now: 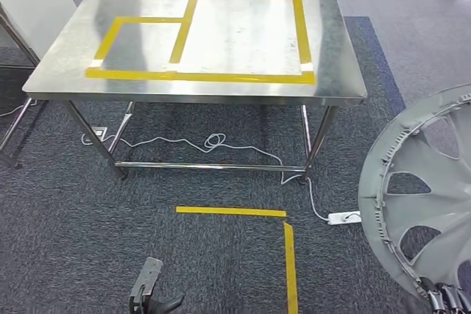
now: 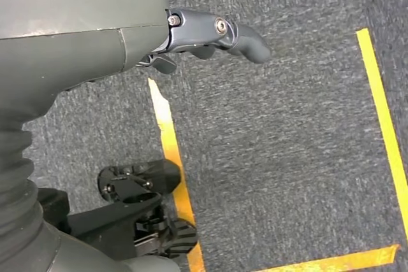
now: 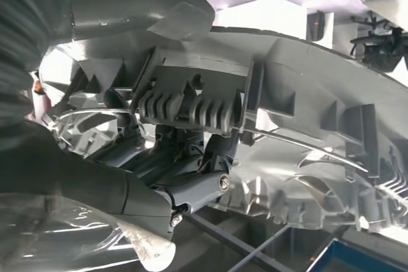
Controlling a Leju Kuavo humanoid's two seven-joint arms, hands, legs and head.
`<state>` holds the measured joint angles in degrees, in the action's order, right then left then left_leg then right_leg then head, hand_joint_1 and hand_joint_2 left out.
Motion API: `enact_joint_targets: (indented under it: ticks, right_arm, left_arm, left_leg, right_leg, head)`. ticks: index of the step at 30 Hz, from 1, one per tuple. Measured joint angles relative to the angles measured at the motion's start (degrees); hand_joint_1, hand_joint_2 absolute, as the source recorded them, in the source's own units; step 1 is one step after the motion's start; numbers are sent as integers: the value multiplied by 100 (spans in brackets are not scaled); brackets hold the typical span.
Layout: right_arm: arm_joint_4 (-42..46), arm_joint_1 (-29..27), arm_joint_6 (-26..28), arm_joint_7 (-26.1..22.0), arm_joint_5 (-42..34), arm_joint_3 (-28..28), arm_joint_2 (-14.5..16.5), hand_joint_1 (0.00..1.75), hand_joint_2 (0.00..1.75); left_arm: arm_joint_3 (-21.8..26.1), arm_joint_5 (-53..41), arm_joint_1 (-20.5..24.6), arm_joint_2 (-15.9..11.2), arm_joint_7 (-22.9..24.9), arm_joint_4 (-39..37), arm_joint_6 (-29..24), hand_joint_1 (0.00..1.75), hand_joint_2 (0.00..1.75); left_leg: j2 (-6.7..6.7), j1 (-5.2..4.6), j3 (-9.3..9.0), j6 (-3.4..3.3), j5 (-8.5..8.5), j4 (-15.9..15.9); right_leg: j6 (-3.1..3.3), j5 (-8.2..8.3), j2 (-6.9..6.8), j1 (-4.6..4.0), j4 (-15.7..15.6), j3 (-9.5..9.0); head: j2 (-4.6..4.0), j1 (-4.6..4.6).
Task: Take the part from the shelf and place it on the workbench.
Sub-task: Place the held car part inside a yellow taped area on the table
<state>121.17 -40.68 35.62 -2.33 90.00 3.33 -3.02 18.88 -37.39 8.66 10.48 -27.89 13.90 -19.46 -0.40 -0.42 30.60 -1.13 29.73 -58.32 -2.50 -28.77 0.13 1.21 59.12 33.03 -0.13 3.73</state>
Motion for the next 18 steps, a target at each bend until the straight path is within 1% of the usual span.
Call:
enact_joint_targets:
  ticks: [2,3,4,5,7,8,9,10,11,12,13,14,15,16,18]
  right_arm:
    - [-1,-10,0,-8,1,0,1,175,175]
    - [-1,-13,-1,-10,1,0,2,175,175]
    - [-1,-15,-1,-11,0,0,2,175,175]
    - [-1,-17,0,-11,-1,1,2,175,175]
    - [-1,-16,1,-10,-2,2,2,175,175]
    - [-2,-16,1,-12,-2,2,2,175,175]
    - [-2,-17,0,-15,-2,1,2,175,175]
    - [-2,-19,-1,-20,-2,1,2,175,175]
    - [-2,-20,-1,-26,-2,1,2,175,175]
    - [-2,-20,0,-32,-1,1,3,175,175]
    - [-2,-18,1,-38,-1,1,4,175,175]
    - [-2,-15,1,-45,0,1,5,175,175]
    - [-2,-12,1,-53,1,1,6,175,175]
    - [-2,-11,1,-62,0,1,7,175,175]
    - [-2,-16,1,-76,-1,1,9,175,175]
  left_arm:
    - [0,-1,1,-1,4,0,1,0,175]
    - [0,-1,3,-1,5,0,1,0,175]
    - [0,-1,7,-2,7,0,1,0,175]
    - [0,-1,10,-2,7,0,1,0,175]
    - [0,-1,2,-2,7,0,1,0,175]
    - [0,-1,-9,-3,7,-1,1,0,175]
    - [0,-1,-19,-4,7,-1,1,0,175]
    - [0,-1,-24,-6,7,-1,1,0,175]
    - [0,-1,-24,-7,7,-1,1,0,175]
    - [0,-1,-22,-10,7,0,1,0,175]
    - [0,-1,-17,-19,7,0,1,0,175]
    - [0,-1,-11,-25,7,0,1,0,175]
    - [0,-2,-7,-30,8,0,2,0,175]
    - [0,-2,-6,-32,8,0,2,0,175]
    - [1,-3,-9,-30,7,0,-1,0,175]
  left_leg:
    - [1,6,-16,40,25,-3]
    - [4,9,-7,66,76,-59]
    - [6,13,55,94,177,-219]
    - [9,20,167,121,314,-472]
    - [13,32,561,154,634,-1256]
    - [13,34,732,155,703,-1559]
    - [13,32,838,144,670,-1703]
    - [13,25,830,116,509,-1600]
    - [12,12,722,69,259,-1282]
    - [12,-12,573,-2,22,-895]
    - [15,-40,437,-75,-142,-554]
    - [18,-66,336,-138,-217,-302]
    - [21,-89,293,-179,-211,-183]
    - [24,-102,284,-194,-188,-133]
    - [22,-82,238,-187,-194,-6]
  right_leg:
    - [69,-11,7,5,-23,-21]
    - [102,-20,3,13,-30,-38]
    - [132,-28,-5,24,-39,-59]
    - [157,-39,-15,29,-46,-79]
    - [197,-68,-24,16,-45,-106]
    - [209,-81,-22,6,-45,-121]
    - [219,-97,-17,-6,-44,-141]
    - [225,-116,-9,-21,-44,-170]
    - [227,-137,-2,-38,-45,-207]
    - [228,-158,2,-47,-48,-225]
    - [217,-179,3,-57,-51,-247]
    - [197,-192,3,-57,-52,-250]
    - [172,-197,0,-49,-55,-239]
    - [139,-195,-4,-46,-65,-241]
    - [78,-210,-12,-47,-81,-240]
  head:
    - [0,10]
    - [0,18]
    - [0,26]
    - [0,35]
    - [0,46]
    - [0,46]
    - [0,46]
    - [0,48]
    - [0,47]
    - [0,45]
    - [0,31]
    - [0,27]
    - [0,26]
    - [0,27]
    - [0,38]
